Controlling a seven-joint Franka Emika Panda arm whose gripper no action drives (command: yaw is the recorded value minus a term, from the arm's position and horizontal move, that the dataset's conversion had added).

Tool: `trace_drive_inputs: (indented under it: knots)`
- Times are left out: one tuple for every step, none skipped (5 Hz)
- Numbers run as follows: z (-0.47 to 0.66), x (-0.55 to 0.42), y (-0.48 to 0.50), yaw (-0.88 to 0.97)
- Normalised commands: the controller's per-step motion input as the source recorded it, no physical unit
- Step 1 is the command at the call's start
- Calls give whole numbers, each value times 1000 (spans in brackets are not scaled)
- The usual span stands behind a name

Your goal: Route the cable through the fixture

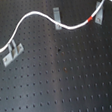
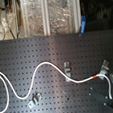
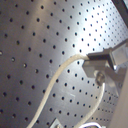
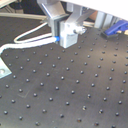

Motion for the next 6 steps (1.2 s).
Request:
trace_drive_inputs:
  knots:
    - [77, -28, 599, 94]
    - [44, -32, 650, 71]
    - [3, 74, 132, 0]
    - [20, 50, -384, 0]
    - [-2, -10, -479, 0]
    - [-6, -132, -277, 0]
